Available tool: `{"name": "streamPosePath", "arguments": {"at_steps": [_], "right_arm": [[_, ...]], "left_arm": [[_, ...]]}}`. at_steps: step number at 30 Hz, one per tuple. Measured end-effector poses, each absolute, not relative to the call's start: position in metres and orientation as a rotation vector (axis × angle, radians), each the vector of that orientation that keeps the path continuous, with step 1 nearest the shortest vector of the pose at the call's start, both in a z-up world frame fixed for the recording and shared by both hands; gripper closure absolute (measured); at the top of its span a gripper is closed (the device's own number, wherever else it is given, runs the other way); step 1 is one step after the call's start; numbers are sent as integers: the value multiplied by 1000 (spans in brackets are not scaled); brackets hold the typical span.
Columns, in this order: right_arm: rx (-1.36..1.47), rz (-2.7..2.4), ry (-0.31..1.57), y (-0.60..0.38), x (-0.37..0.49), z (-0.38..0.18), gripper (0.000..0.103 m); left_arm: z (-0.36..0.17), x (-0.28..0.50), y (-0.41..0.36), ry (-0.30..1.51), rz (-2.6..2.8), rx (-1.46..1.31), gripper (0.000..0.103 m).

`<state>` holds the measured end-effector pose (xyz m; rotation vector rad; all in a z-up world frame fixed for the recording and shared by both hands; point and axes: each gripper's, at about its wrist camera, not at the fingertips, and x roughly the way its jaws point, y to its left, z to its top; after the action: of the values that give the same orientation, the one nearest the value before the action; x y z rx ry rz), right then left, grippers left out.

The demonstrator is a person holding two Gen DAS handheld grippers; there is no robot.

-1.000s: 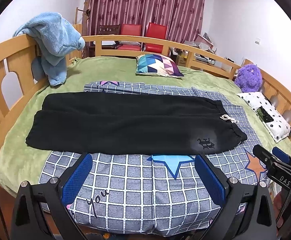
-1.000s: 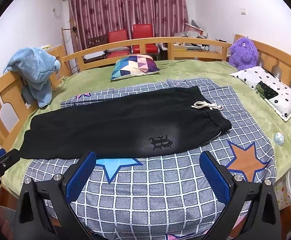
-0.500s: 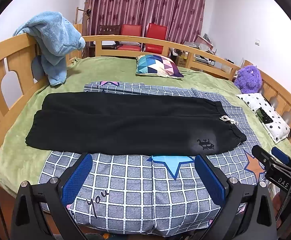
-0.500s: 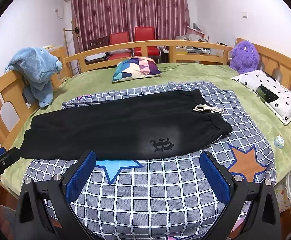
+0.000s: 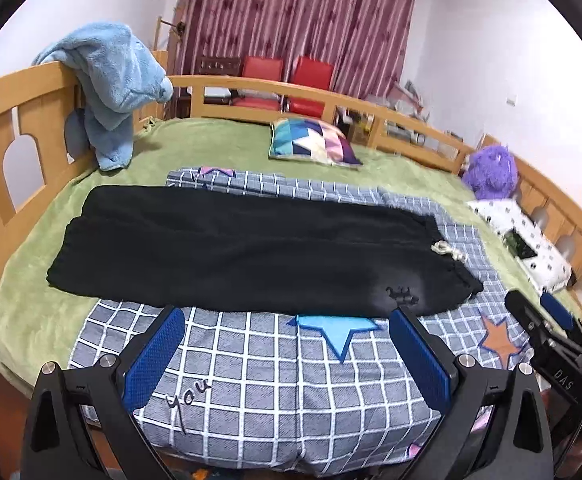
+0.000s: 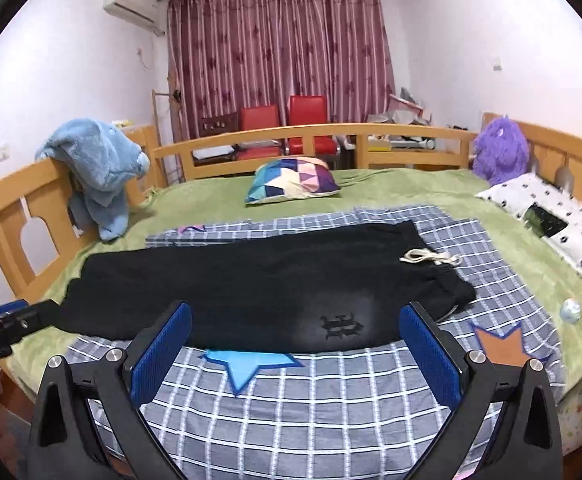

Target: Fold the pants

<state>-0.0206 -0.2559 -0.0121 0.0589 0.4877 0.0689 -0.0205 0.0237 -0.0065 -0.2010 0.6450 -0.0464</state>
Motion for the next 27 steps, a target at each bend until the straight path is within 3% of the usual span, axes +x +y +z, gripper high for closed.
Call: {"name": "streamPosePath", "arguments": {"at_steps": [3, 13, 20, 23, 25, 27], "right_arm": [[61, 73, 496, -257, -25, -13, 1], [159, 106, 484, -290, -47, -46, 1], [204, 96, 590, -323, -1, -89, 1], [222, 87, 675, -335, 33, -118, 13], [235, 81, 715, -343, 55, -139, 27], [257, 56, 746, -352, 74, -157, 30]], "left_arm": [[-10, -32, 27, 589, -57, -224, 0], [-60, -28, 54, 702, -48, -240, 1], [-114, 15, 117, 782, 13, -402, 2], [-137, 34, 139, 792, 5, -472, 5], [-154, 50, 151, 811, 6, -511, 5], [-169, 66, 162, 831, 27, -550, 8]]}}
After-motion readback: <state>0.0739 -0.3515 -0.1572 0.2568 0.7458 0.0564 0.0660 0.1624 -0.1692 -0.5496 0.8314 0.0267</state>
